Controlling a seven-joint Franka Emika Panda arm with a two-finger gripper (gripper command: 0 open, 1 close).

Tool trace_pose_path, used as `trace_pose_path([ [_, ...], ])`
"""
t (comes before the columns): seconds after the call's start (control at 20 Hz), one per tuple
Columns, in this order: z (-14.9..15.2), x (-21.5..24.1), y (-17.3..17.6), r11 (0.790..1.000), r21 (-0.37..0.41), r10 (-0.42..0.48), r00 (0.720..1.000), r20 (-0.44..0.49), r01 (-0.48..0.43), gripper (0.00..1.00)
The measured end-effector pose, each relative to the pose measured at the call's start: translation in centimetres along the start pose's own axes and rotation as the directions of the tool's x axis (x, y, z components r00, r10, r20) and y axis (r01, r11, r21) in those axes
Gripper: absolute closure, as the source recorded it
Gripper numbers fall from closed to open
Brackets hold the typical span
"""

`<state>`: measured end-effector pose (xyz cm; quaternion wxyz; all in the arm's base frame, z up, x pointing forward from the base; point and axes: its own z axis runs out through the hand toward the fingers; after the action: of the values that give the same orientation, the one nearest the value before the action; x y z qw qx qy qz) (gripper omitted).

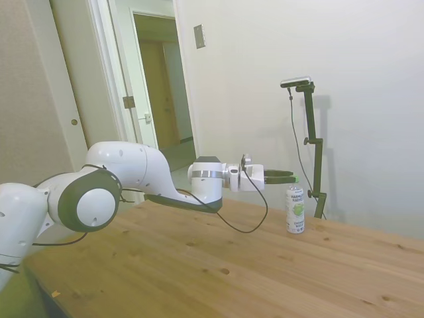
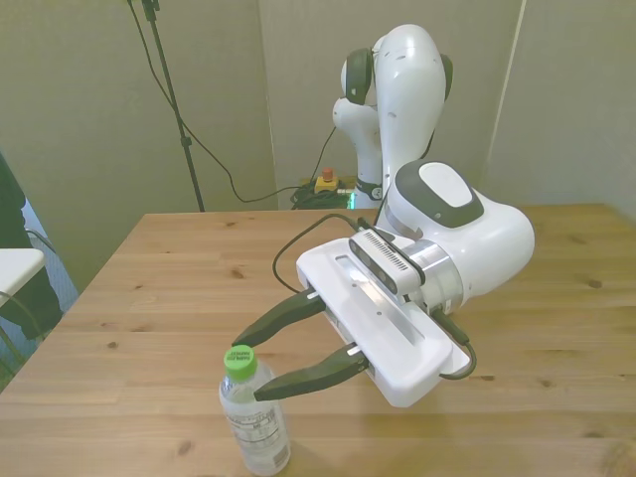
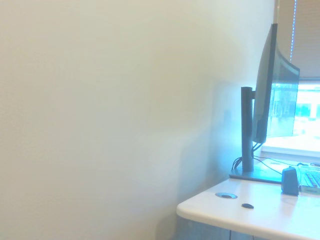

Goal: Stand the water bottle

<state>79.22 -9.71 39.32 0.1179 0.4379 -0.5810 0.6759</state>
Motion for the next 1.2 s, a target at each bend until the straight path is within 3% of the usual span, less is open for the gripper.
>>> trace_pose_path([
  [0.3, -1.7, 0.5, 0.5, 1.000, -0.014, -0.017, 0.999, 0.039, 0.018, 0.00],
  [0.75, -8.8, 8.0, 0.9, 0.999, -0.048, 0.002, 0.968, 0.251, 0.011, 0.00],
  [1.0, -11.3, 13.8, 2.2, 0.996, -0.056, -0.043, 0.913, 0.406, 0.072, 0.00],
  [1.2, -11.4, 16.1, 3.1, 0.988, -0.083, -0.064, 0.824, 0.563, 0.134, 0.00],
])
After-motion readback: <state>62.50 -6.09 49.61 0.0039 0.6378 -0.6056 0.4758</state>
